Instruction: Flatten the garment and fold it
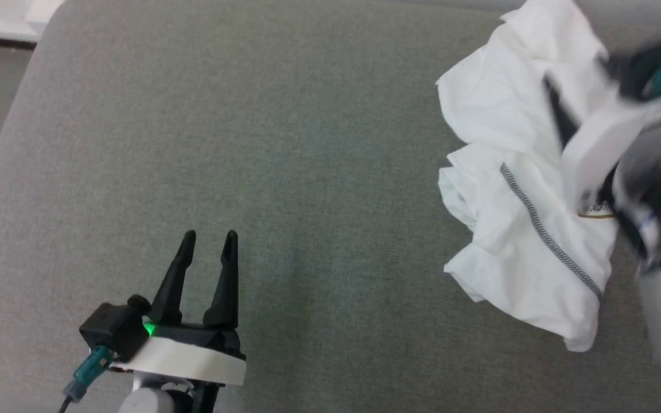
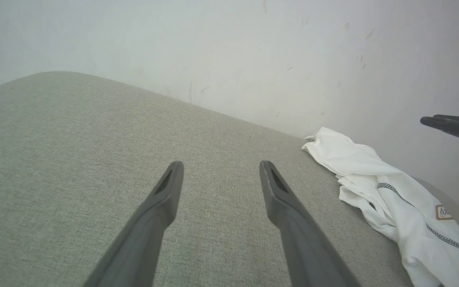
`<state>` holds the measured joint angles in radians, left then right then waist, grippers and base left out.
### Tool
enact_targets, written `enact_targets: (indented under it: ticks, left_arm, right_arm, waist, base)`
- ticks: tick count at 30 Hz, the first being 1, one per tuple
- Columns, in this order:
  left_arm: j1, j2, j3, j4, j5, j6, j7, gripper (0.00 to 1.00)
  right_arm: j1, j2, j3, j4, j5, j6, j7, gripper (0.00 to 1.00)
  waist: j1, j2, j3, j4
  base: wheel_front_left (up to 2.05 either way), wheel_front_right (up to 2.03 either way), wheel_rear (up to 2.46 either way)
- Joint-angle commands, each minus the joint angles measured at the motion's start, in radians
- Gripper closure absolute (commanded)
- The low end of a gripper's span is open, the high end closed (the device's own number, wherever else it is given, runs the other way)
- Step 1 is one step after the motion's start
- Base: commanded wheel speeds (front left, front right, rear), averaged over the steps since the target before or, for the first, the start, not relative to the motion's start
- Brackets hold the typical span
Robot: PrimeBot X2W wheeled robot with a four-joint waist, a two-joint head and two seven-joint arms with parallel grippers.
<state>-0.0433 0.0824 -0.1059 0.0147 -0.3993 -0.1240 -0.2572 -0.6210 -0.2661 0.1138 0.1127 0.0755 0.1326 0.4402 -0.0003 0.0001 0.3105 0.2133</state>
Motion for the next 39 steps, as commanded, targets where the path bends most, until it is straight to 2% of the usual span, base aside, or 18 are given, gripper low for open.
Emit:
enact_targets:
  ticks: [1,7,10,14,19,20,21,23,28,34,39]
  left_arm:
    - [0.011,0.003,0.004,-0.004,0.012,-0.007,-0.005,0.00]
    - [0.026,-0.002,0.002,-0.012,0.009,-0.007,-0.005,0.00]
    - [0.023,-0.006,-0.004,-0.013,0.004,-0.007,-0.005,0.00]
    - [0.010,-0.010,-0.010,-0.011,-0.004,-0.007,-0.005,0.00]
    - [-0.010,-0.014,-0.019,-0.005,-0.012,-0.007,-0.005,0.00]
    - [-0.014,-0.014,-0.021,-0.003,-0.013,-0.007,-0.005,0.00]
    - [-0.017,-0.015,-0.022,-0.002,-0.014,-0.007,-0.005,0.00]
    - [-0.021,-0.017,-0.021,0.000,-0.016,-0.007,-0.005,0.00]
    - [-0.014,-0.021,-0.009,0.006,-0.017,-0.007,-0.005,0.00]
    - [0.006,-0.025,0.009,0.009,-0.012,-0.007,-0.005,0.00]
    - [0.018,-0.026,0.015,0.003,0.001,-0.007,-0.005,0.00]
  right_arm:
    - [0.046,0.006,0.004,-0.028,0.014,-0.002,0.026,0.00]
    - [0.298,0.018,0.018,-0.240,0.064,-0.002,0.243,0.00]
    - [0.363,0.012,0.021,-0.289,0.063,-0.002,0.297,0.00]
    - [0.391,0.012,0.035,-0.275,0.059,-0.002,0.307,0.00]
    - [0.370,0.022,0.058,-0.181,0.039,-0.002,0.299,0.00]
    - [0.362,0.019,0.062,-0.160,0.028,-0.002,0.300,0.42]
    - [0.355,0.014,0.068,-0.142,0.020,-0.002,0.300,0.57]
    - [0.338,0.019,0.062,-0.119,0.015,-0.002,0.283,1.00]
    - [0.299,0.021,0.079,-0.138,0.009,-0.002,0.251,1.00]
    - [0.211,0.037,0.116,-0.216,0.032,-0.002,0.217,1.00]
    - [0.150,0.060,0.067,-0.268,0.039,-0.002,0.183,1.00]
  waist:
    - [0.0003,-0.0001,-0.046,-0.035]
    - [0.0003,-0.0001,-0.045,-0.024]
    - [0.0003,-0.0001,-0.034,-0.010]
    - [0.0003,-0.0001,-0.015,0.013]
    - [0.0003,-0.0001,0.010,0.044]
    - [0.0003,-0.0001,0.012,0.051]
    - [0.0003,-0.0001,0.015,0.057]
    - [0.0003,-0.0001,0.018,0.066]
    - [0.0003,-0.0001,0.003,0.067]
    - [0.0003,-0.0001,-0.045,0.026]
    - [0.0003,-0.0001,-0.081,-0.024]
  base:
    - [0.00,0.00,0.00]
    - [0.00,0.00,0.00]
    - [0.00,0.00,0.00]
    - [0.00,0.00,0.00]
    - [0.00,0.00,0.00]
    - [0.00,0.00,0.00]
    - [0.00,0.00,0.00]
    - [0.00,0.00,0.00]
    - [0.00,0.00,0.00]
    - [0.00,0.00,0.00]
    - [0.00,0.00,0.00]
